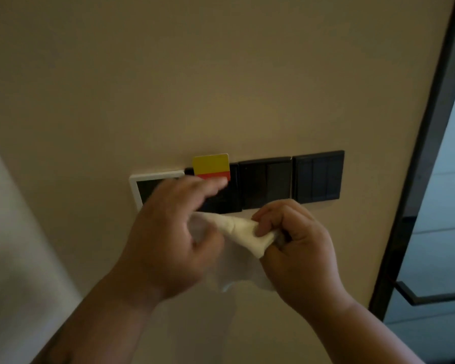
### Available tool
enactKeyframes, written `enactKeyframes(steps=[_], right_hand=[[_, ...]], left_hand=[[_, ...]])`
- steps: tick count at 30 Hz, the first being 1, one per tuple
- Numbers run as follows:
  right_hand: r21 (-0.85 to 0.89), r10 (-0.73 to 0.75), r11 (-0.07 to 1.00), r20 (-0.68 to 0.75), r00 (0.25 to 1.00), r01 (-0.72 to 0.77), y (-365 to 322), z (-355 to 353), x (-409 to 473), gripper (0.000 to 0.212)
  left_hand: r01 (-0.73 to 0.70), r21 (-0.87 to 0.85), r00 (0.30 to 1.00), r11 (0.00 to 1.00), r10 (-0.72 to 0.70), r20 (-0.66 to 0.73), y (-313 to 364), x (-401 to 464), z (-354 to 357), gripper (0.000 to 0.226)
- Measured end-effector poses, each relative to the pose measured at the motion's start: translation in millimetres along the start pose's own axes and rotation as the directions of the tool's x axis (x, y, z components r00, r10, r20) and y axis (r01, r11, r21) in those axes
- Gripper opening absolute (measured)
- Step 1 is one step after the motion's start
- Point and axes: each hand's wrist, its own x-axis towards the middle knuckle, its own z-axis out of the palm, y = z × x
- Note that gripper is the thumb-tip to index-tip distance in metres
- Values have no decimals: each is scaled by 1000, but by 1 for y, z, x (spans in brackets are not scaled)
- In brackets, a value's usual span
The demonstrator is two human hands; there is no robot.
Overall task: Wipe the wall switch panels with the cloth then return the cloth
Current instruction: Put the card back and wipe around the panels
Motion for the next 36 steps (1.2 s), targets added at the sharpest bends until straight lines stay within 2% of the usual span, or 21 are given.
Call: enactKeyframes(steps=[2,4,5,6,8,9,11,14,15,17,19,21,24,29,33,36], right_hand=[[-44,6,999,-18,1000,-7,-1,3,1,35],[-3,185,983,29,982,-185,-4,7,-1,33],[116,305,941,117,945,-318,-8,9,-3,26],[271,386,853,246,889,-446,-14,12,-5,22],[473,425,651,421,801,-594,-23,19,-9,38],[493,444,609,438,782,-621,-25,22,-9,45],[452,511,625,380,771,-637,-26,25,-7,41],[304,514,780,190,837,-548,-17,27,-2,31],[219,454,856,117,883,-469,-13,26,1,30],[-60,223,973,24,975,-221,-5,27,10,31],[-298,-11,954,23,1000,18,6,35,20,36],[-384,-112,918,-2,994,103,14,42,26,36],[-401,-138,906,25,990,136,17,52,25,34],[-433,-68,878,305,950,202,3,49,23,33],[-386,-167,887,249,954,256,-12,52,50,34],[-400,-164,877,272,948,267,-10,60,50,40]], left_hand=[[43,55,991,998,-49,121,0,-11,6,36],[171,35,982,985,-174,74,0,-14,12,12],[233,-9,972,972,-233,21,3,-14,15,11],[272,-54,962,961,-273,-18,6,-16,19,14],[329,-158,943,931,-334,0,16,-21,26,18],[368,-232,929,900,-367,51,21,-23,28,17],[465,-437,885,770,-425,191,21,-30,31,19],[545,-732,829,409,-393,397,6,-33,27,35],[547,-752,822,369,-409,397,0,-34,28,39],[566,-713,789,414,-524,321,-7,-36,33,39],[580,-680,758,448,-604,248,-11,-41,40,34],[566,-699,757,438,-612,229,-14,-48,46,25],[552,-720,753,421,-622,214,-21,-55,50,26],[546,-730,745,411,-637,199,-31,-66,47,24],[555,-729,734,401,-648,202,-34,-73,51,22],[541,-738,746,404,-635,199,-34,-73,55,22]])
